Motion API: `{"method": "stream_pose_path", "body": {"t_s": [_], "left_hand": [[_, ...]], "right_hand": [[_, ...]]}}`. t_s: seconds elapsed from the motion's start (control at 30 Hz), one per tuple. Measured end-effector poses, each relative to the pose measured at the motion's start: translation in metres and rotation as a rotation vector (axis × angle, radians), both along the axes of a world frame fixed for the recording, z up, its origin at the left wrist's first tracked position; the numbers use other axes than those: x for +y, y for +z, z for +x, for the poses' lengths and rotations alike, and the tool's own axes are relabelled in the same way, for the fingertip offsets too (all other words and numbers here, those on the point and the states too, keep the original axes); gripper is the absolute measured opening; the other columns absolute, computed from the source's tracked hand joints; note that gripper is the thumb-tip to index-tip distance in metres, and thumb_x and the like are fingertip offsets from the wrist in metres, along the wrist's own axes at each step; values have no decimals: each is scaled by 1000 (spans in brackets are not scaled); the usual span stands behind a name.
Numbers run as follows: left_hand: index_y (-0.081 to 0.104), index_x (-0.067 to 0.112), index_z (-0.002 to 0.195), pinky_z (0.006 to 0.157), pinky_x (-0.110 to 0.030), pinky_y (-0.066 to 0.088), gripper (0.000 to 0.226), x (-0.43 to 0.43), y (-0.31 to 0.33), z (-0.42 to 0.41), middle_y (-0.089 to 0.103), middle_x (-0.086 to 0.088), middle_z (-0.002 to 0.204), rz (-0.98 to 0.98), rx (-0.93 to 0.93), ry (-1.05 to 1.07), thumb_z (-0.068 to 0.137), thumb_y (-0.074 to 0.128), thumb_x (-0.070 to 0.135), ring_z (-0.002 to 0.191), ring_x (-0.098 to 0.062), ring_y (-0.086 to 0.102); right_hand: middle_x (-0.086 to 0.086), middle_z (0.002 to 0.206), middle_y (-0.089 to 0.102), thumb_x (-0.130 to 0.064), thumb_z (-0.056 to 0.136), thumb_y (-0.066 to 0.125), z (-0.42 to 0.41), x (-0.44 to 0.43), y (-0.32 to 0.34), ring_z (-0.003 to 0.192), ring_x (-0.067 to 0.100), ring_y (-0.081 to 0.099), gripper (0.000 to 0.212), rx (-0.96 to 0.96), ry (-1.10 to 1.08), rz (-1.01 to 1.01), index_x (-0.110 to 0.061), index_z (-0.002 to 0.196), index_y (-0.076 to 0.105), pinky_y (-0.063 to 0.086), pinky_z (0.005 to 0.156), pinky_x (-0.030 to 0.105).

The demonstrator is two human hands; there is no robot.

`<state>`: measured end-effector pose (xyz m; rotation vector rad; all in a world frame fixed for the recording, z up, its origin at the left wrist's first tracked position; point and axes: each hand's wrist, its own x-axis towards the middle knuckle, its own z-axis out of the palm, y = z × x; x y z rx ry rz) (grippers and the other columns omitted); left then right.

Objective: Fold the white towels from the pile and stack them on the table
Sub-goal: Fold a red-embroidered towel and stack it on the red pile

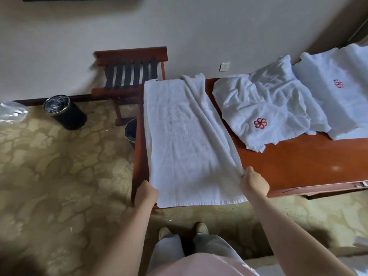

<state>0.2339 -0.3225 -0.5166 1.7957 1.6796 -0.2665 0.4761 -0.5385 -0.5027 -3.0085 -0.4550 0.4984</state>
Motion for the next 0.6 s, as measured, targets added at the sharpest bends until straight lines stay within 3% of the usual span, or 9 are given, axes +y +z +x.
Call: {"method": "stream_pose_path", "body": {"t_s": [0.1,0.17,0.23,0.33,0.5,0.6], "left_hand": [[36,12,125,79,-39,47,52,-25,1,3,43,-13,127,193,124,-25,80,62,9,112,-31,46],[34,17,133,91,-38,39,63,-40,-3,-1,32,-8,136,387,190,-189,77,64,12,120,-27,34],[40,18,134,95,-36,34,57,-50,-11,-6,34,-4,141,463,164,-418,80,60,16,124,-25,31],[43,20,133,103,-38,33,48,-60,-18,-11,35,-4,144,391,179,-614,86,54,27,133,-24,28],[17,27,145,111,-52,25,67,-67,-11,-22,-4,-19,157,159,276,-369,91,56,34,144,-41,0],[25,23,143,111,-52,24,64,-59,-1,-18,7,-18,156,163,296,-390,89,56,38,143,-38,8]], "right_hand": [[4,109,53,-17,87,53,-8,-6,-7,94,23,51,33,-83,179,-56,-17,117,41,43,71,32],[5,119,47,-22,87,54,-13,-9,-11,105,24,45,41,-138,310,-44,-19,125,39,40,80,33],[4,125,46,-25,90,50,-19,-10,-16,112,25,44,39,-139,414,20,-18,127,42,39,87,35],[3,133,44,-33,95,45,-31,-10,-25,121,23,42,40,-21,535,78,-18,133,44,39,96,35],[3,139,39,-37,96,45,-43,-8,-26,128,23,37,45,43,524,105,-18,137,42,38,101,36],[5,136,42,-39,96,44,-42,-1,-21,126,25,38,46,55,521,86,-18,137,41,39,100,38]]}}
